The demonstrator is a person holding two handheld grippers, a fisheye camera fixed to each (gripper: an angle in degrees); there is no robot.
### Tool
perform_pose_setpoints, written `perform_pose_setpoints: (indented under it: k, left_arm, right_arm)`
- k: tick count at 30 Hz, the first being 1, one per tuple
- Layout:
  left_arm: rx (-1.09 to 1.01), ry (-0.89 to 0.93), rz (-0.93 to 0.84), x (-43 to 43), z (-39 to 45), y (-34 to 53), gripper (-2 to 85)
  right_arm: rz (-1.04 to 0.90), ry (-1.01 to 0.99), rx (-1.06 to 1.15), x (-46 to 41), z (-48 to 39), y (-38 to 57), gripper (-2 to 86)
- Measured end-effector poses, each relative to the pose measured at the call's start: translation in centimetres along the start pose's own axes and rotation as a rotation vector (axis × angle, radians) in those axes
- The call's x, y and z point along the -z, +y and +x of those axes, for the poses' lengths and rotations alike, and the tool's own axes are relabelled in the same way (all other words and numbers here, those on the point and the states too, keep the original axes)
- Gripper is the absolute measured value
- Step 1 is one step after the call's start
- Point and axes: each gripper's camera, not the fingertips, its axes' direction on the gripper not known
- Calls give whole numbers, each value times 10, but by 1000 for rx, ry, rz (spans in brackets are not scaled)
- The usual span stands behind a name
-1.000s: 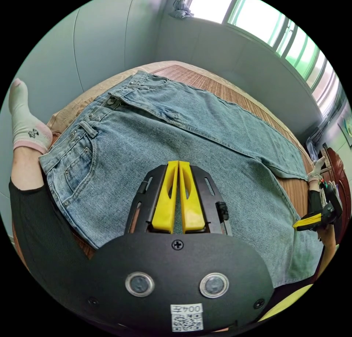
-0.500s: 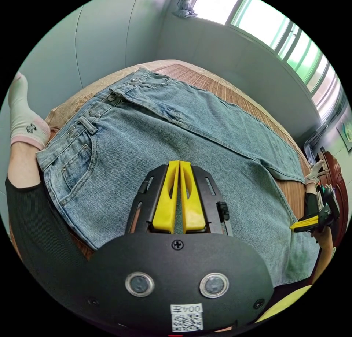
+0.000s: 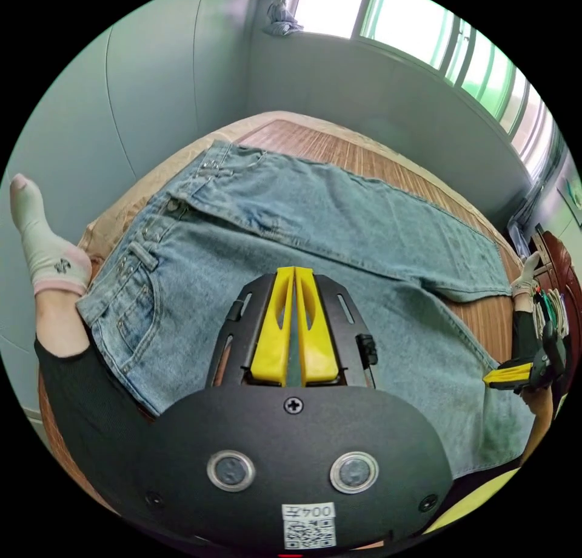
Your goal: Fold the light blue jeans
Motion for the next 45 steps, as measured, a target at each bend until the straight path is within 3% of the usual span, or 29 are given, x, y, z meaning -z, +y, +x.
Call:
perform_pose_setpoints:
  k: [7,11,16,21,29,45]
  left_arm:
    - [-92,31,-15,-29,47,-73,11]
    - [-143,-23,-161,-79,76,-93,11]
    - [-91,-1,-108,-80,73,-88,9]
    - [-91,75,-39,-38,64,-54,6]
    - [-11,-32,-31,-2,15,42,3]
    - [1,-22,-40,-12,3,60,4]
  right_arm:
    - [9,5,-9,1,-10,4,-7]
    - [26,-21,-40,2,-11,8,-7]
    - [31,-52,-58,4,-12,11,-7]
    - [26,-39,-55,7,-20,12,-7]
    - [49,1,-53,11,-35,19,-7]
    - [31,57,-33,21,-56,29,-7]
